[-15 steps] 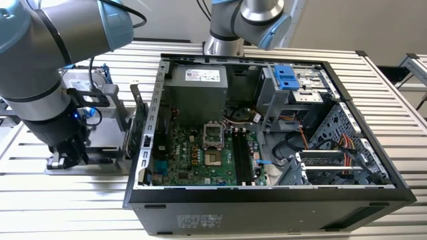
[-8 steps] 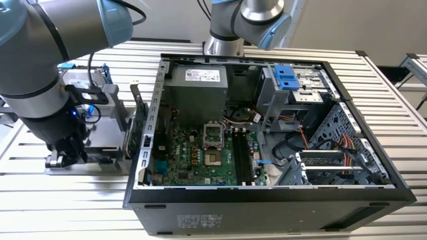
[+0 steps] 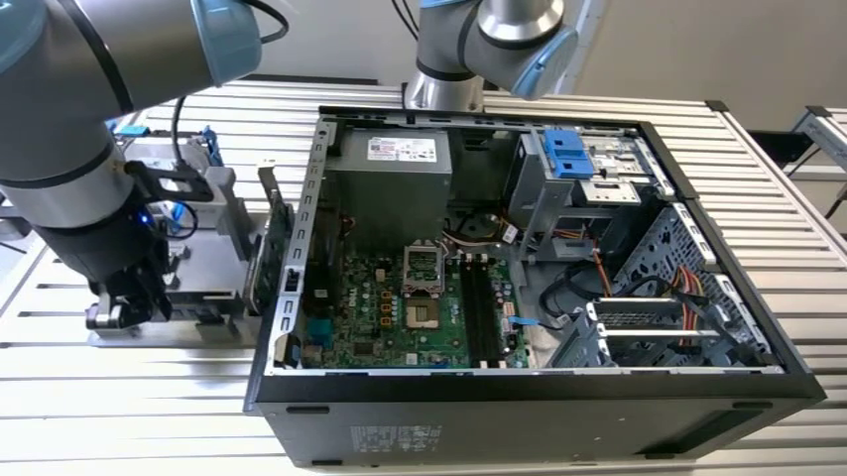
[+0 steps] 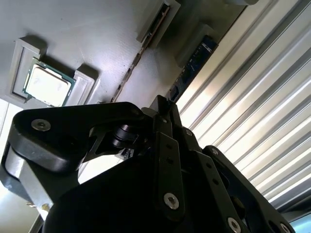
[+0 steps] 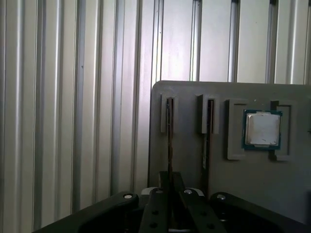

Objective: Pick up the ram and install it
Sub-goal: 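Pick up the ram and move it above insertion slot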

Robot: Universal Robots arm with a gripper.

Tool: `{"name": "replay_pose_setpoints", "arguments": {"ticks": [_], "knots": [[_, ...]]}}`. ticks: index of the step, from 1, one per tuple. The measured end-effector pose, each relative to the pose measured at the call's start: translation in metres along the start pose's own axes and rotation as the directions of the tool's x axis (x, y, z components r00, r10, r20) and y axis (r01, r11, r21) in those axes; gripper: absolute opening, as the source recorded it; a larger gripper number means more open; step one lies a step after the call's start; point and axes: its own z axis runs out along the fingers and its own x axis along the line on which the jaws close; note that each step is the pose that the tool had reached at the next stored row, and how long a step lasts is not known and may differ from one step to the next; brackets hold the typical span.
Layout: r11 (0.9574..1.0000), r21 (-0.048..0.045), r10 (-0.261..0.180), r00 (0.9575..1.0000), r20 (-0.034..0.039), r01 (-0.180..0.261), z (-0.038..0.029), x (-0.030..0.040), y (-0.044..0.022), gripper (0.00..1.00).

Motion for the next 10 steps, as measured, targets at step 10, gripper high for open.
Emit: {"name": "replay_pose_setpoints", "arguments": {"ticks": [10], "knots": [[1.0000, 0.0000, 0.006, 1.0000, 0.0001, -0.006, -0.0057, 0.0000, 0.0003, 0.00]]}}
